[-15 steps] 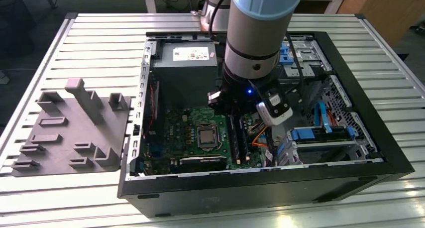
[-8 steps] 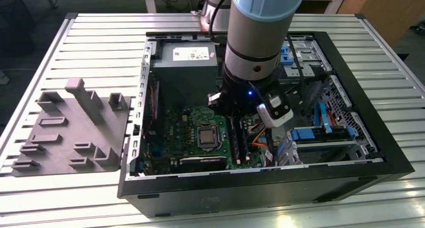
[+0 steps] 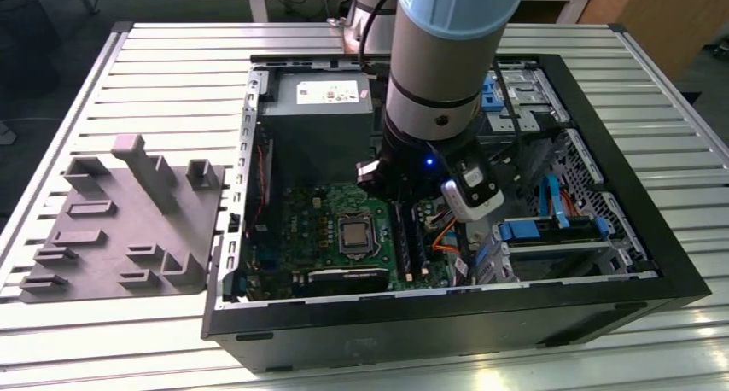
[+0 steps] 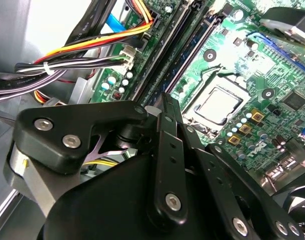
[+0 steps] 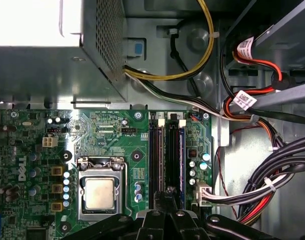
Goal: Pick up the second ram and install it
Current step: 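Press down the second ram until it locks into place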
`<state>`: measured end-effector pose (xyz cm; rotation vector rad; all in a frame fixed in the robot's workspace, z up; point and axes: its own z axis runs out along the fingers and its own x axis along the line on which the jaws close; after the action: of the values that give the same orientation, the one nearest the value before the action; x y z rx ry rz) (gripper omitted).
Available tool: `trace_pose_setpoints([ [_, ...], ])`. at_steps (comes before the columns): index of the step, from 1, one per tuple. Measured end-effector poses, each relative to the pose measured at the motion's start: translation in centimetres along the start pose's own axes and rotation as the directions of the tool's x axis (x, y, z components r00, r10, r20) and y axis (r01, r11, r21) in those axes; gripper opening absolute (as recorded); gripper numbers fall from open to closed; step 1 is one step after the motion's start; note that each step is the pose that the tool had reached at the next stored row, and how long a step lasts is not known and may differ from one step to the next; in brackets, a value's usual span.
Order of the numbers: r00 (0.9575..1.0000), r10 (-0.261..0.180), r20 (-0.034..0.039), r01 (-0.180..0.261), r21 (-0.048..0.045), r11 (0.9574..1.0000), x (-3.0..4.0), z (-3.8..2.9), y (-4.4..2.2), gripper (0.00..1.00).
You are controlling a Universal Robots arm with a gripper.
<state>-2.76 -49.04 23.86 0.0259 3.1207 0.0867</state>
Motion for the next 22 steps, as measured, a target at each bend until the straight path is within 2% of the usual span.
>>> trace_pose_setpoints([
  [13, 1.0, 0.0, 0.0, 0.0, -0.0001, 1.0, -0.01, -0.02, -0.34, 0.11],
  [22, 1.0, 0.0, 0.0, 0.0, -0.0001, 1.0, -0.06, -0.05, -0.94, 0.11],
])
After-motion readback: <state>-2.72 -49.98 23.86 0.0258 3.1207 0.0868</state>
